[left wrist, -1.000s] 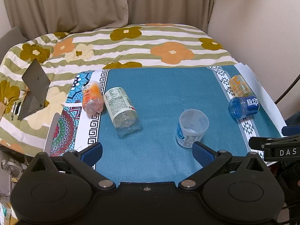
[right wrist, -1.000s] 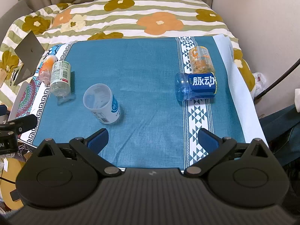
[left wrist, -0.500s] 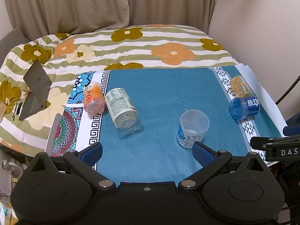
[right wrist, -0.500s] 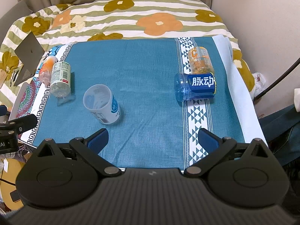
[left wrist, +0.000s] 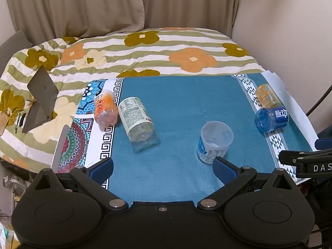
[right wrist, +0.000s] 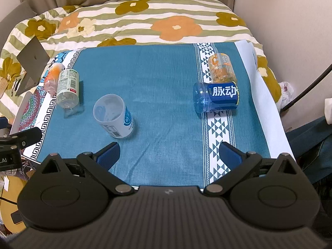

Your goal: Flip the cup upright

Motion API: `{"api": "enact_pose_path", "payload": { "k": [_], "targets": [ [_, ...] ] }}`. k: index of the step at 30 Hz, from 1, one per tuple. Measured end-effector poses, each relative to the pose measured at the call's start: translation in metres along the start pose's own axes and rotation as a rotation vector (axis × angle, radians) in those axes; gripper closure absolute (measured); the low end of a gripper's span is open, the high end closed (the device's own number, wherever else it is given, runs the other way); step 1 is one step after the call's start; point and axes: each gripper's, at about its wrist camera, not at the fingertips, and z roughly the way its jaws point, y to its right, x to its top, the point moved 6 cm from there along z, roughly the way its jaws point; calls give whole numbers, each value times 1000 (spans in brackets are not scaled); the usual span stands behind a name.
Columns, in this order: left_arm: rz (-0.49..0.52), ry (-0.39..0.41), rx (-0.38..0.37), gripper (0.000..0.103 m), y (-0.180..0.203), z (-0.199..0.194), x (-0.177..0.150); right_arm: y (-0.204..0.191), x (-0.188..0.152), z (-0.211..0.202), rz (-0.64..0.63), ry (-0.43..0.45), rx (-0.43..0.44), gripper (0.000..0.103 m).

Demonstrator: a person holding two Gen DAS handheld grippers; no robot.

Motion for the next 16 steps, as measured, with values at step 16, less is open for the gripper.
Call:
{"api": "enact_pose_path", "payload": {
  "k": [16],
  "targets": [
    [-27,23,44,0,-7,8,-1,-21,-5,13,-89,72,93,0]
  ]
}}
